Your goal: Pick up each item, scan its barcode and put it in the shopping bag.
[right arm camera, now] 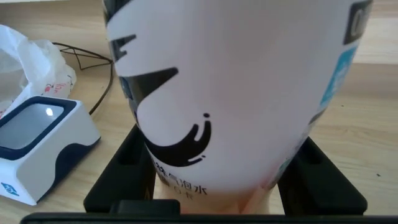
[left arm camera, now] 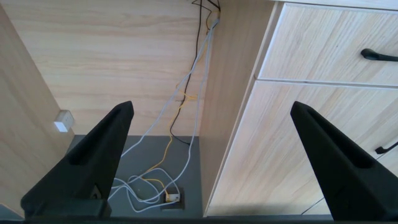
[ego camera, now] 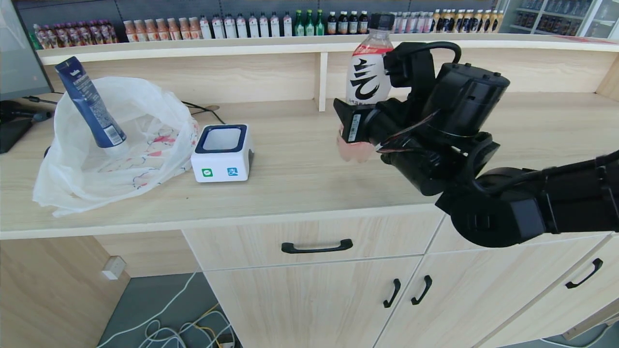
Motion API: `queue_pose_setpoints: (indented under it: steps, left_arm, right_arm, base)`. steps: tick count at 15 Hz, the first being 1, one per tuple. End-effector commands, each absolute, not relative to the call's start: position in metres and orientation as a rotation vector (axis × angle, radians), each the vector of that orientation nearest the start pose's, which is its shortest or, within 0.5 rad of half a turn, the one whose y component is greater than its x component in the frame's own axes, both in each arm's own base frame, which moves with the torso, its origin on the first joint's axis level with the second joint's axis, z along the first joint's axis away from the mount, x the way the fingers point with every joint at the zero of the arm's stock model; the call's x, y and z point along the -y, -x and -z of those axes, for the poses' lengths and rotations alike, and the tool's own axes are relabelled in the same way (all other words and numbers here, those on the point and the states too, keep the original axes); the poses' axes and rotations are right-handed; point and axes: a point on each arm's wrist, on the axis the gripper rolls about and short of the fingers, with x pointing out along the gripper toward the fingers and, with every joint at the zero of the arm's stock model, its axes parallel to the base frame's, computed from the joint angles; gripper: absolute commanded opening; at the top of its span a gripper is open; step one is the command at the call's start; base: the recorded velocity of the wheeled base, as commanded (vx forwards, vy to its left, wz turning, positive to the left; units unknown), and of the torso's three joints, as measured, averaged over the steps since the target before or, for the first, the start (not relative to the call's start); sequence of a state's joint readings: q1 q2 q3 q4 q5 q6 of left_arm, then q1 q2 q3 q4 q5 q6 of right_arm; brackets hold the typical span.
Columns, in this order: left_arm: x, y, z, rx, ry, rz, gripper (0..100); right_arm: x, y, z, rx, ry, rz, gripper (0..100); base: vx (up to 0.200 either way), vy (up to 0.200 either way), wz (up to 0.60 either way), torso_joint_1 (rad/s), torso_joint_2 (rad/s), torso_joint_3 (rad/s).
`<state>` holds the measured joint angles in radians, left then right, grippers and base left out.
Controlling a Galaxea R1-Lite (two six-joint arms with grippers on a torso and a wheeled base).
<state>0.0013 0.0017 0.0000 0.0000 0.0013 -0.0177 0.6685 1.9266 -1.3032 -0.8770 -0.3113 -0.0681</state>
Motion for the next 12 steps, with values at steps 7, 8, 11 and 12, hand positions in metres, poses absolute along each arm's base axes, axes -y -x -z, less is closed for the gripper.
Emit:
queue_pose_setpoints:
  steps: [7, 8, 11, 12]
  left_arm:
    - [0.0, 0.023, -0.076, -0.002, 0.018, -0.003, 100]
    - [0.0, 0.023, -0.076, -0.002, 0.018, -0.003, 100]
    - [0.0, 0.023, -0.076, -0.002, 0.018, -0.003, 100]
    - [0.0, 0.023, -0.076, -0.002, 0.018, -0.003, 100]
  right_arm:
    - [-0.15, -0.193, -0.258, 0.167, 0.015, -0.366, 0]
    - [-0.14, -0.181, -0.253, 0.158, 0.029, -0.366, 0]
    - [-0.122, -0.16, -0.243, 0.146, 0.037, -0.366, 0]
    - [-0.119, -0.156, -0.242, 0.15, 0.035, -0.368, 0]
  base:
    - [0.0, 0.0, 0.0, 0.0, 0.0, 0.0]
    - [0.0, 0.0, 0.0, 0.0, 0.0, 0.0]
    - [0.0, 0.0, 0.0, 0.0, 0.0, 0.0]
    - [0.0, 0.0, 0.0, 0.0, 0.0, 0.0]
